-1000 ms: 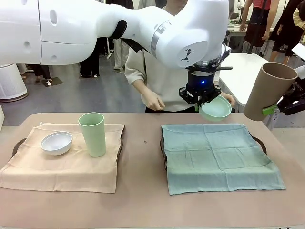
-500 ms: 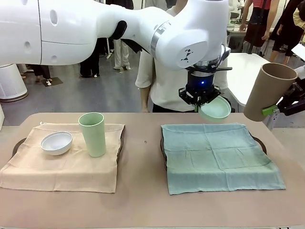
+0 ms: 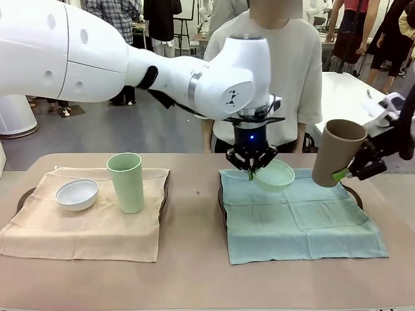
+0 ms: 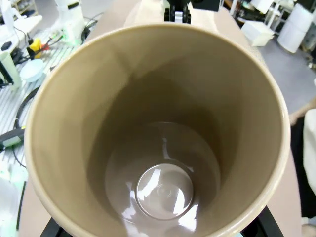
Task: Set up a tray with a mat and arrange the tableware.
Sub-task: Place the Picnic Bowl and Reusable plastic cup back onto the Handle tray in front of the human's position.
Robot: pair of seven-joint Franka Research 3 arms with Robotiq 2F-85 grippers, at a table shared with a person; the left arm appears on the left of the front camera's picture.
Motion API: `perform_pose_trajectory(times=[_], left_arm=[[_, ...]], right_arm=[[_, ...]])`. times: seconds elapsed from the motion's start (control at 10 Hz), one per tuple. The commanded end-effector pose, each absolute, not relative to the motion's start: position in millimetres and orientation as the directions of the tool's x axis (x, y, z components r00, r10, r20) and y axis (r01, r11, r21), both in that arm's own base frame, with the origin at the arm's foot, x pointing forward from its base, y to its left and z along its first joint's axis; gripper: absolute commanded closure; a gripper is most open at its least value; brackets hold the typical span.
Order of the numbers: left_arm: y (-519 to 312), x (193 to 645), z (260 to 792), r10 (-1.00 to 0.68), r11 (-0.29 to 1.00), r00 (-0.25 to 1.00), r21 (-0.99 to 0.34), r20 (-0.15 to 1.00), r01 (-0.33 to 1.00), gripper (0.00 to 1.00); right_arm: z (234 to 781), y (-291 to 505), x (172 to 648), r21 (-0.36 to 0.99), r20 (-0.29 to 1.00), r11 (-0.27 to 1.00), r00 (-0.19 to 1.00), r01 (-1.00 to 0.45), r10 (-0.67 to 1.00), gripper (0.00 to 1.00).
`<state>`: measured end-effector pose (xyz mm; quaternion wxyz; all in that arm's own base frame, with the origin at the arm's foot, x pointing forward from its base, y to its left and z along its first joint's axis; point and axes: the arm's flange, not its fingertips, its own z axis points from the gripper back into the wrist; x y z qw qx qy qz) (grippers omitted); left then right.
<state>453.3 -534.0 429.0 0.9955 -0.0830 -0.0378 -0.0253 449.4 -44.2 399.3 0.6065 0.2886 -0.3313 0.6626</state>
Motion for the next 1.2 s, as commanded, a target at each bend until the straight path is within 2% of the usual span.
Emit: perform_pose_trajectory(times=[0.0, 0.1, 0.2, 0.3, 0.5, 0.8, 1.1], left_arm=[[-520.7, 453.3, 413.8, -0.075, 0.972, 0.997, -0.223, 0.007, 0.075, 0.96], [-522.3, 452.1, 404.9, -0.05, 0.979, 0.997, -0.196, 0.051, 0.059, 0.96], [-523.3, 451.6, 408.0, -0.029, 0.985, 0.992, -0.166, 0.123, 0.05, 0.96], [-526.9, 457.8, 409.6, -0.051, 0.981, 0.998, -0.184, 0.029, 0.055, 0.96], [-526.9, 459.4, 405.3, -0.049, 0.982, 0.998, -0.182, 0.049, 0.058, 0.96], [-534.5, 473.7, 391.6, -0.036, 0.972, 0.997, -0.23, 0.069, 0.051, 0.96], [-538.5, 477.6, 380.2, -0.036, 0.97, 0.997, -0.237, 0.072, 0.052, 0.96]], right_arm=[[386.5, -37.4, 465.0, -0.086, 0.775, -0.079, -0.116, -0.993, 0.621, 0.2], [379.1, -34.1, 465.4, -0.078, 0.775, -0.087, -0.115, -0.993, 0.622, 0.2], [381.0, -34.0, 464.8, -0.048, 0.763, -0.027, -0.054, -0.998, 0.645, 0.2], [379.2, -33.4, 458.1, -0.066, 0.781, -0.075, -0.098, -0.995, 0.617, 0.2], [374.0, -33.3, 460.7, -0.058, 0.777, -0.067, -0.087, -0.996, 0.624, 0.19], [349.2, -44.8, 473.3, 0.037, 0.801, -0.039, 0.006, -0.999, 0.598, 0.19], [332.4, -45.6, 478.9, 0.068, 0.828, -0.046, 0.031, -0.997, 0.56, 0.19]])
